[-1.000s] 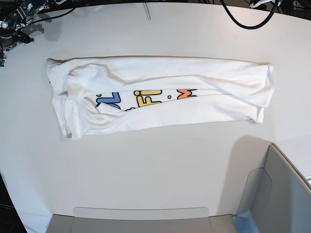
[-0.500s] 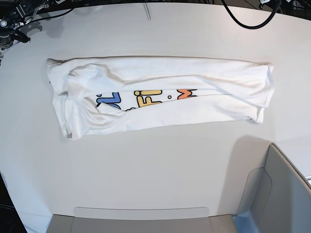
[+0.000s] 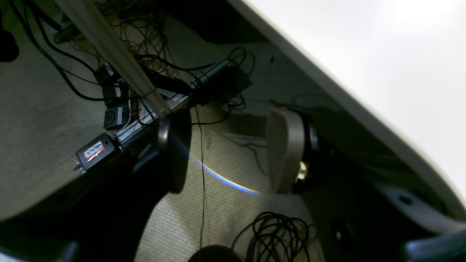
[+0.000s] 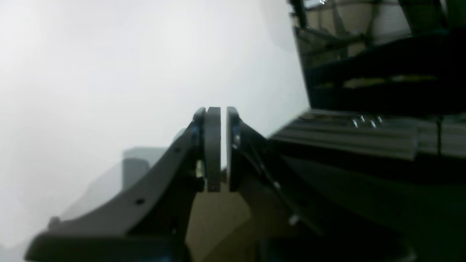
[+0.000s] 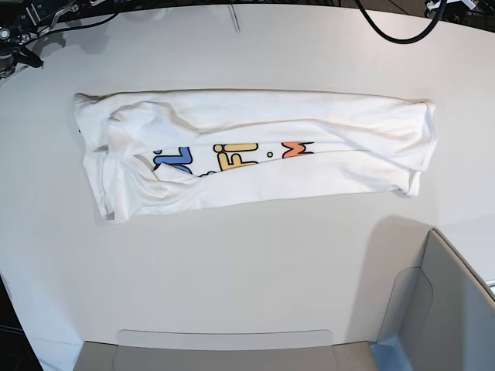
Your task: Layout the t-shirt on the table in an organized manner, then fold the t-shirt properly
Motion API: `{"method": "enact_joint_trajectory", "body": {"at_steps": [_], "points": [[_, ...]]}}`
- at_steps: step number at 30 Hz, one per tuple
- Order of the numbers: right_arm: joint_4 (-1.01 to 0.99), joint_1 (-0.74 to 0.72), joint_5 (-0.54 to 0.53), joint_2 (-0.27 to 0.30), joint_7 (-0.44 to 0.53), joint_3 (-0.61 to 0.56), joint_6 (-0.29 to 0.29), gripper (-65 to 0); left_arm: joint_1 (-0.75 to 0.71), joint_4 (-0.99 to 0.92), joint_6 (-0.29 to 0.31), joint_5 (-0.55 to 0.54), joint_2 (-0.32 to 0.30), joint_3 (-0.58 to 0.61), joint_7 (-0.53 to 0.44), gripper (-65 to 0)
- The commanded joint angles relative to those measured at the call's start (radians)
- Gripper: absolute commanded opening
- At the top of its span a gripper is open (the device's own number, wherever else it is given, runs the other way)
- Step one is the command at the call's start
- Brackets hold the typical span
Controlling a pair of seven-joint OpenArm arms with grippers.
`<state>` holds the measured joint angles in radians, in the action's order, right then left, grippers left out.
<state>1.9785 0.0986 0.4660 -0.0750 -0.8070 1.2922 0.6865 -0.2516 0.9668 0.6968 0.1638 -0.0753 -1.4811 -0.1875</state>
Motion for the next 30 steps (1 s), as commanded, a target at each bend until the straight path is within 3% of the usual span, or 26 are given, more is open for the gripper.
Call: {"method": "enact_joint_trajectory", "body": {"at_steps": [1,14,19,30], "points": [[0.032,-0.01,-0.006,0.017,0.019,0.0,0.012,-61.7,-0.001,0.021,0.001,-0.031,-0.033,-0.002,-0.043,-33.2],[0.071,-0.026,-0.008,0.011,0.022,0.002,0.012,-61.6,0.019,0.129,0.001,-0.214,-0.051,-0.002,-0.042,-33.2],[0.071,-0.049,-0.011,0.011,0.022,0.068,0.012,-61.5,0.074,0.217,0.001,-0.229,-0.051,-0.002,-0.042,-33.2],[0.069,-0.049,-0.014,0.011,0.022,0.079,0.012,-61.5,0.189,0.376,0.001,-0.224,-0.048,-0.002,-0.042,-33.1]]}}
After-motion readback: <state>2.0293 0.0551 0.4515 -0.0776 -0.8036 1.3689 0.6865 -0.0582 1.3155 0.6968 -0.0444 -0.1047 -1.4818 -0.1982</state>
